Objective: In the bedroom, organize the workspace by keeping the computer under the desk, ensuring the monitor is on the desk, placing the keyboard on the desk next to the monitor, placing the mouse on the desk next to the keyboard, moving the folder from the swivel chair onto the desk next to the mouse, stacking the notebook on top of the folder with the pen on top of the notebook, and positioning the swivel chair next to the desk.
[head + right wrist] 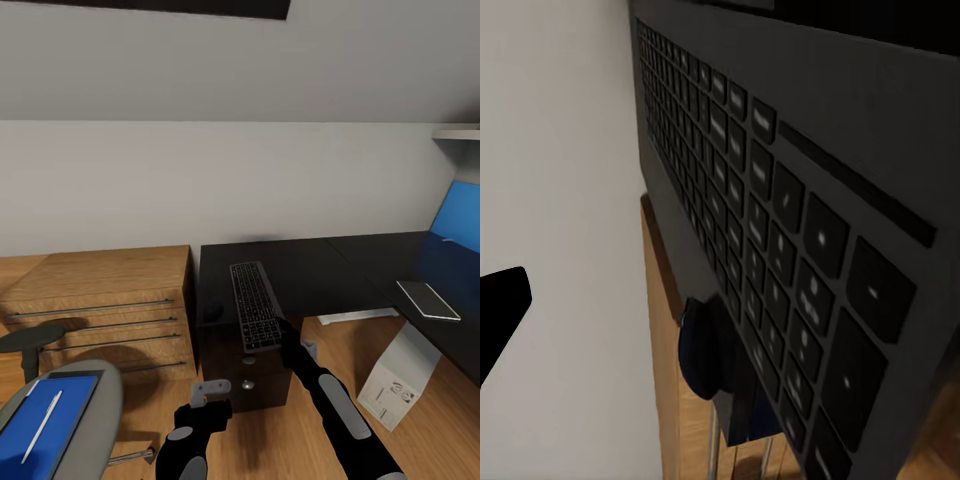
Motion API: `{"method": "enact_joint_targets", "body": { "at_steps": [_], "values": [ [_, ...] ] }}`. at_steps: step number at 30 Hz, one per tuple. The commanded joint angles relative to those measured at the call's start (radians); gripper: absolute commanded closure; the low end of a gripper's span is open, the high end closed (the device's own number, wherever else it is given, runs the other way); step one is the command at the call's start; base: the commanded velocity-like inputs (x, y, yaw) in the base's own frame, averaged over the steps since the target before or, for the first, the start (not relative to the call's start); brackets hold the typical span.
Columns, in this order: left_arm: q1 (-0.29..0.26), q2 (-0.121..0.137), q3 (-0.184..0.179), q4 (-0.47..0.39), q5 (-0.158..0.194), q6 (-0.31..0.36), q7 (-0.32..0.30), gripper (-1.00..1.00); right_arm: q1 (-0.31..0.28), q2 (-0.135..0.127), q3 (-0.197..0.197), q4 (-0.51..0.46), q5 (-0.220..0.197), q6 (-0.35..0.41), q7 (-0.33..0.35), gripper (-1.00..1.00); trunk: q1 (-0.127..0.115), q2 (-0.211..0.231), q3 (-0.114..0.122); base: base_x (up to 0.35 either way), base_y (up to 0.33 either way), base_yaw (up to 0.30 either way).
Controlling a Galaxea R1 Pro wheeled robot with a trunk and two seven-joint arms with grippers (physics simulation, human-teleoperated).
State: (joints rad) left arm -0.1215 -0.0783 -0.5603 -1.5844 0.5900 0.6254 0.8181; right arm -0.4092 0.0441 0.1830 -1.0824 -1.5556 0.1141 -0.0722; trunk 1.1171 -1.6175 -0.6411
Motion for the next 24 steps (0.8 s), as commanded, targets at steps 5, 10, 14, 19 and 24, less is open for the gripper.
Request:
{"method": "enact_joint_targets", "body": {
  "at_steps": [5, 10, 14, 19, 24],
  "values": [
    [-0.001, 0.0, -0.001, -0.009, 0.008, 0.002, 0.009, -1.0, 0.0, 0.0, -0.015, 0.002, -0.007, 0.002, -0.007, -1.0, 0.0, -0.001, -0.001, 0.0, 0.0, 0.0],
    [-0.001, 0.0, 0.001, -0.011, 0.008, 0.003, 0.009, -1.0, 0.0, 0.0, -0.019, 0.023, -0.007, 0.003, -0.011, -1.0, 0.0, -0.001, -0.001, 0.0, 0.0, 0.0],
    [-0.001, -0.002, -0.001, -0.017, 0.008, 0.003, 0.01, -1.0, 0.0, 0.0, -0.019, 0.025, -0.008, 0.004, -0.012, -1.0, 0.0, -0.001, -0.001, 0.0, 0.0, 0.0],
    [-0.001, -0.004, -0.002, -0.018, 0.008, 0.004, 0.011, -1.0, 0.0, 0.0, -0.019, 0.025, -0.008, 0.004, -0.012, -1.0, 0.0, -0.001, -0.001, 0.0, 0.0, 0.0],
    [-0.001, -0.004, -0.002, -0.019, 0.008, 0.004, 0.012, -1.0, 0.0, 0.0, -0.019, 0.025, -0.008, 0.004, -0.012, -1.0, 0.0, -0.001, -0.001, 0.0, 0.0, 0.0]
  ]
}}
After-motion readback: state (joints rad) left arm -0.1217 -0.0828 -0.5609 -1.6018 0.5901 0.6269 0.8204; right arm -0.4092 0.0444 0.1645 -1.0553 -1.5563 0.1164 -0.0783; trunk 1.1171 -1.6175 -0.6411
